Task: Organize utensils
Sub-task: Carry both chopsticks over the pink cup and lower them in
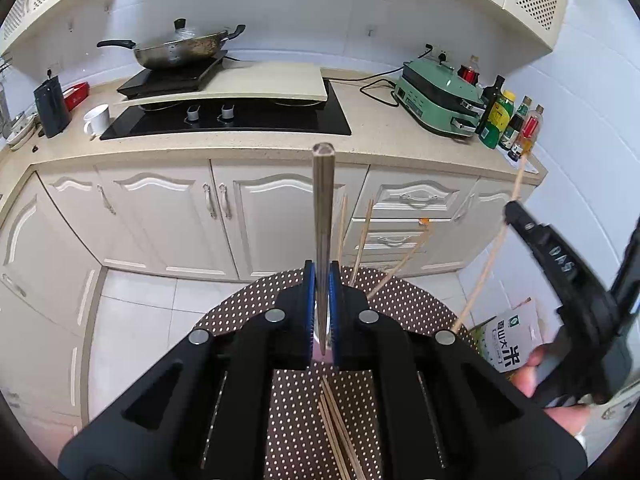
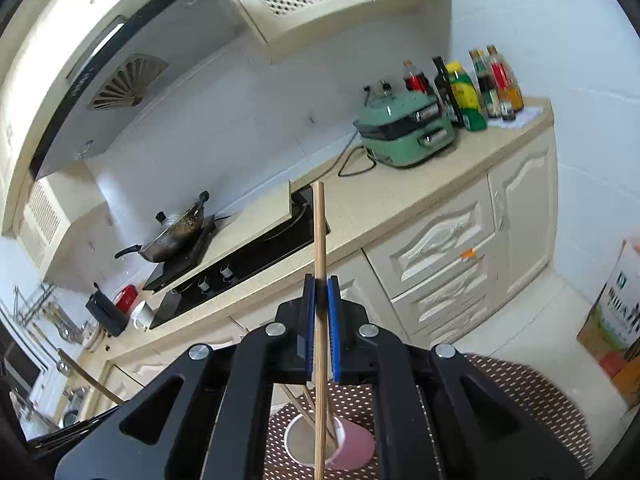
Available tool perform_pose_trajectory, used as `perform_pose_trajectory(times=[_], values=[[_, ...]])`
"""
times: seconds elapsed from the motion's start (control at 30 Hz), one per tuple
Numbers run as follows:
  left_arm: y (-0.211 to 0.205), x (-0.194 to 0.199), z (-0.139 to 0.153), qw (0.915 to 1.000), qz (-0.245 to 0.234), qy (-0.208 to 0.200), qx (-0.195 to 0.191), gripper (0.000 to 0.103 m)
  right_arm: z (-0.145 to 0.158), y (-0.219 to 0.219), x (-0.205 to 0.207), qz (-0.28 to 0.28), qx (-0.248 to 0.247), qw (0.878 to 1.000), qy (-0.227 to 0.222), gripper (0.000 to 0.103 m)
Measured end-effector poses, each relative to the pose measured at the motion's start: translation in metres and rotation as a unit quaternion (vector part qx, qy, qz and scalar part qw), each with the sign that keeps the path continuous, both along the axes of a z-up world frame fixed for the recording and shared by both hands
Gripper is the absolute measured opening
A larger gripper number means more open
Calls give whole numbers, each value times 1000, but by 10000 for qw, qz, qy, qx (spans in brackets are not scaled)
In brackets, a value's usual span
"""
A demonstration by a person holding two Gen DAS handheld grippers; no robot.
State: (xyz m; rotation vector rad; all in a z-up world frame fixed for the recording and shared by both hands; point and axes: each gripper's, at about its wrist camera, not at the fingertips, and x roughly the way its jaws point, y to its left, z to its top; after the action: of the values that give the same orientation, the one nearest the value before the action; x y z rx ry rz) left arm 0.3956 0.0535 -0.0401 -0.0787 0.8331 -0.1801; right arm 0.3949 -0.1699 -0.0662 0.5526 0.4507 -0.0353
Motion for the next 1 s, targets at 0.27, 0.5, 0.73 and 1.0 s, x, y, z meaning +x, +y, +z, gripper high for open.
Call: perform_pose_trajectory(times=[0.27, 0.5, 0.73, 1.0], values=[[-11, 36, -26, 9991, -291, 294, -2, 7, -29, 1, 18, -662, 211, 9976, 25, 5], [-18, 53, -60, 9965, -563, 602, 161, 7, -55, 3, 12, -1229, 420, 9915, -49, 5], [-26, 68, -86, 9938, -794, 743, 217, 7, -76, 21, 14, -1266, 99, 9919, -37, 5], [-31, 82, -110, 9929, -890, 705, 365, 7, -89, 41, 23, -978, -198, 9950, 40, 4]])
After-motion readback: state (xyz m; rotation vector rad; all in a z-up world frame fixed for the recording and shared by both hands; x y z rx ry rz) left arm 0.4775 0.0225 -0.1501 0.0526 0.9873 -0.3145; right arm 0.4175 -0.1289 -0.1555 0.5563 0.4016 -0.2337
